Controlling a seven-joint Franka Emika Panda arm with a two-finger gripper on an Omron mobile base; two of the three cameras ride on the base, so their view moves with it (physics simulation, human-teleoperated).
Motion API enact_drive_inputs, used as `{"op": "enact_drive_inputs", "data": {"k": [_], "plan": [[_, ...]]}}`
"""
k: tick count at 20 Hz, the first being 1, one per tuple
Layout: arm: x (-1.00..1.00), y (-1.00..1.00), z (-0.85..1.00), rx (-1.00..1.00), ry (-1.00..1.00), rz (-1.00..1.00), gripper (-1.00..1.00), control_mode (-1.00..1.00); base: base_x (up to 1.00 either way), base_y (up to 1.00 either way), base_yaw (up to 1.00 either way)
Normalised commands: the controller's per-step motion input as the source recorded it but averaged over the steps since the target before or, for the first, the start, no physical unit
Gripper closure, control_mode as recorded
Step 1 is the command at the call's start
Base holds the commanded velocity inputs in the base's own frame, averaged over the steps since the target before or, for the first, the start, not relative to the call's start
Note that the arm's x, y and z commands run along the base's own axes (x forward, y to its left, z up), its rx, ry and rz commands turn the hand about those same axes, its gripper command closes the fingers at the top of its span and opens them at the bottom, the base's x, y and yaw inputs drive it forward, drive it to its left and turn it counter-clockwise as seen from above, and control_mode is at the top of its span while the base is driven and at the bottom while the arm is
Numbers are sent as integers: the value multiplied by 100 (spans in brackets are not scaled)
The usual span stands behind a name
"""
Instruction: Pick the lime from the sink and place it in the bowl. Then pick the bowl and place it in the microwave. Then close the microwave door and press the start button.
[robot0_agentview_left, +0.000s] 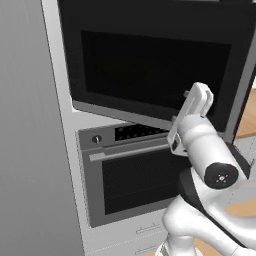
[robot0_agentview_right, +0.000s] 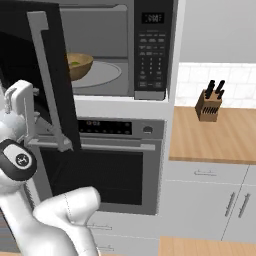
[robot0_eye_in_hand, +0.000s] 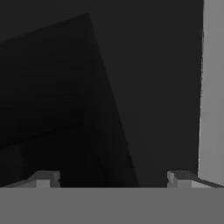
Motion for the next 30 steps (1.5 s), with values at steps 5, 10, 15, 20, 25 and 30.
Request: {"op": "enact_drive_inputs", "data": {"k": [5,10,15,20,25,30], "plan": [[100,-37,1,2,17,0,-100,-100,0,0,0],[100,-31,0,0,22,0,-100,-100,0,0,0],[100,-28,0,0,29,1,-100,-100,0,0,0],[87,-15,0,0,30,5,-100,-100,0,0,0],[29,-7,0,0,28,9,-100,-100,0,0,0],[-52,-19,0,1,6,15,-100,-100,0,0,0]]}}
